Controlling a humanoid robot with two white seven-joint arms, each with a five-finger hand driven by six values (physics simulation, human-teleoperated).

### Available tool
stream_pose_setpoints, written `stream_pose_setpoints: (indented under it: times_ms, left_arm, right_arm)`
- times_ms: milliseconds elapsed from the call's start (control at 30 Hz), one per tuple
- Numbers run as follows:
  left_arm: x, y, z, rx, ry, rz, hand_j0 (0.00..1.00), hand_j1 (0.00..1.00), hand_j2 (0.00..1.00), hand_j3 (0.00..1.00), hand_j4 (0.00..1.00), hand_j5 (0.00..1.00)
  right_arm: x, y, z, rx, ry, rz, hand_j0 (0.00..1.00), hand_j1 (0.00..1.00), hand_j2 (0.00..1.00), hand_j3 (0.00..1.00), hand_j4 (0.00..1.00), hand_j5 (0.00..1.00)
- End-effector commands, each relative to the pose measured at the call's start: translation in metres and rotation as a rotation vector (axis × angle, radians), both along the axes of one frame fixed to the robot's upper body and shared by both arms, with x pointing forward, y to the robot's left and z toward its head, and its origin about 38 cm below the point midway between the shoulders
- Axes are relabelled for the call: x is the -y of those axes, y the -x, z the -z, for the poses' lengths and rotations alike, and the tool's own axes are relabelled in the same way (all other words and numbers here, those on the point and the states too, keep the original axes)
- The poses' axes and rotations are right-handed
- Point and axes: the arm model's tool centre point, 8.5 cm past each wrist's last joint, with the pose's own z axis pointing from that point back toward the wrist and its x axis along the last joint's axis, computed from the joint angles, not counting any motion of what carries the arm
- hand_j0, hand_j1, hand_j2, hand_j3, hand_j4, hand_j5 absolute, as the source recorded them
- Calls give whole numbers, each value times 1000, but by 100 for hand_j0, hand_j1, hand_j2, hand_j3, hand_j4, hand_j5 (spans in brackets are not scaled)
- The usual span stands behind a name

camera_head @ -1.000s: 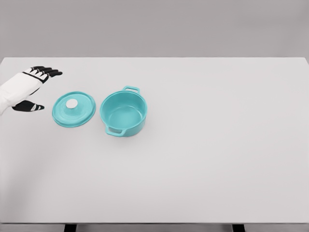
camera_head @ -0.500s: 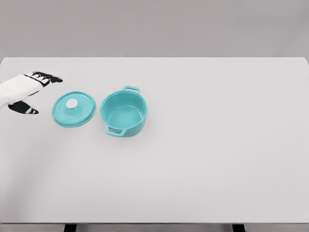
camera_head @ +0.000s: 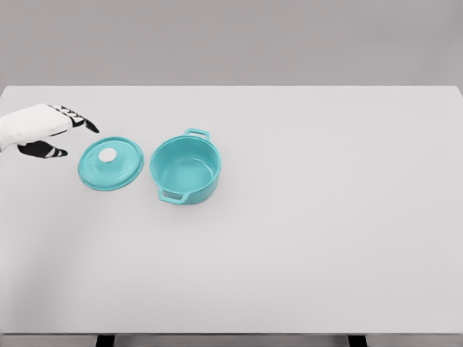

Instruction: Cover the pot with left arm

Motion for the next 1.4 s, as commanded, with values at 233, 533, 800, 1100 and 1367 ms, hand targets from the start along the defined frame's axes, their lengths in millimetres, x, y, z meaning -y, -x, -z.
stream_pose_setpoints:
  times_ms: [233,533,800,1100,1367]
  left_arm:
    - [32,-4,16,-17,28,52,74,74,74,74,74,74]
    - [41,-3,28,-39,39,62,78,78,78,78,78,78]
    - [38,-5,42,-69,38,39,77,77,77,77,77,77]
    - [37,-9,56,-99,42,13,75,75,75,75,75,75]
    - [37,-11,51,-89,43,13,73,73,73,73,73,73]
  right_arm:
    - [0,0,0,0,0,0,100,100,100,100,100,100]
    - [0,0,0,0,0,0,100,100,100,100,100,100]
    - [0,0,0,0,0,0,100,100,100,100,100,100]
    - [0,0,0,0,0,0,100,100,100,100,100,100]
    - [0,0,0,0,0,0,100,100,100,100,100,100]
